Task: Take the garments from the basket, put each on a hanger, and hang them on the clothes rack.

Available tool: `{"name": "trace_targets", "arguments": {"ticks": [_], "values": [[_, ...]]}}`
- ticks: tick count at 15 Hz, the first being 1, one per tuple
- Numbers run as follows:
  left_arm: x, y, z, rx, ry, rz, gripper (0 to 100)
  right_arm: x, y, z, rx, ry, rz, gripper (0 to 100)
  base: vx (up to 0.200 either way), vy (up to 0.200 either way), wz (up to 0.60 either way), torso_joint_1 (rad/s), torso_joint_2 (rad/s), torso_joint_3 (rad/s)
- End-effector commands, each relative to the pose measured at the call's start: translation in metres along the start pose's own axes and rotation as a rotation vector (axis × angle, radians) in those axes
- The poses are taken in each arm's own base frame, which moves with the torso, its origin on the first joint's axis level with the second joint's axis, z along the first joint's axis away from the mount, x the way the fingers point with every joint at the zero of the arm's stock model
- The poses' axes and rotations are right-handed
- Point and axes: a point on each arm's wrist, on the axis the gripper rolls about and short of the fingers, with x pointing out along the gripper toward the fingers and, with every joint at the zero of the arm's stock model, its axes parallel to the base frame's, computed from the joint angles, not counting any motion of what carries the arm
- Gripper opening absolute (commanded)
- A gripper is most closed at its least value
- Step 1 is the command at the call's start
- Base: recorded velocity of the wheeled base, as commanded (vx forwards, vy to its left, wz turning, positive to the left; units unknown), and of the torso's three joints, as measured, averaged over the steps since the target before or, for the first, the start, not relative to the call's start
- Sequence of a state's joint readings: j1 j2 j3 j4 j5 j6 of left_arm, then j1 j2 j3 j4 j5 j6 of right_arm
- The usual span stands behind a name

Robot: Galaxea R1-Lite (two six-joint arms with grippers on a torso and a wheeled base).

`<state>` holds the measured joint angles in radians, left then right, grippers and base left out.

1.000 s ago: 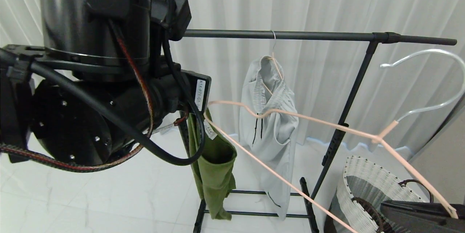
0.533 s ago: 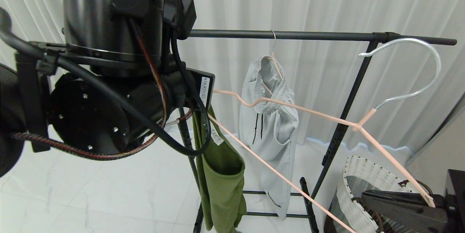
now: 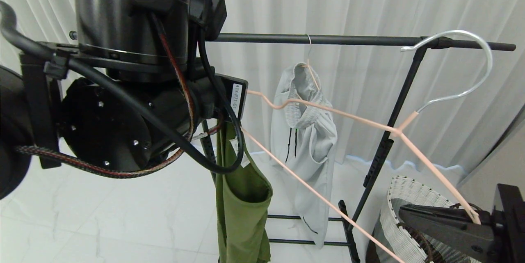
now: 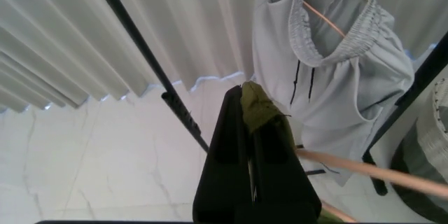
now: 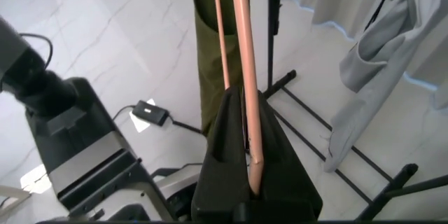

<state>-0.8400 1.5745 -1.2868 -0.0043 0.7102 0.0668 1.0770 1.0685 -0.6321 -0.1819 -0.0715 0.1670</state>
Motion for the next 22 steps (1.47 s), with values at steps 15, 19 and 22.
{"name": "trace_targets", "arguments": {"ticks": [15,19,22], "values": [[-0.028,-0.029,0.004,-0.04,-0.037,-0.132,0,0.102,-0.022,-0.01,0.037,-0.007,-0.173,0,0.0,0.0,0.0,0.0,0.0,0.0],[-0.042,-0.043,0.004,-0.048,-0.048,-0.2,0,0.105,-0.021,-0.006,0.037,-0.017,-0.169,0,0.0,0.0,0.0,0.0,0.0,0.0],[-0.05,-0.05,0.003,-0.047,-0.054,-0.237,0,0.114,-0.019,0.0,0.036,-0.027,-0.161,0,0.0,0.0,0.0,0.0,0.0,0.0]]}}
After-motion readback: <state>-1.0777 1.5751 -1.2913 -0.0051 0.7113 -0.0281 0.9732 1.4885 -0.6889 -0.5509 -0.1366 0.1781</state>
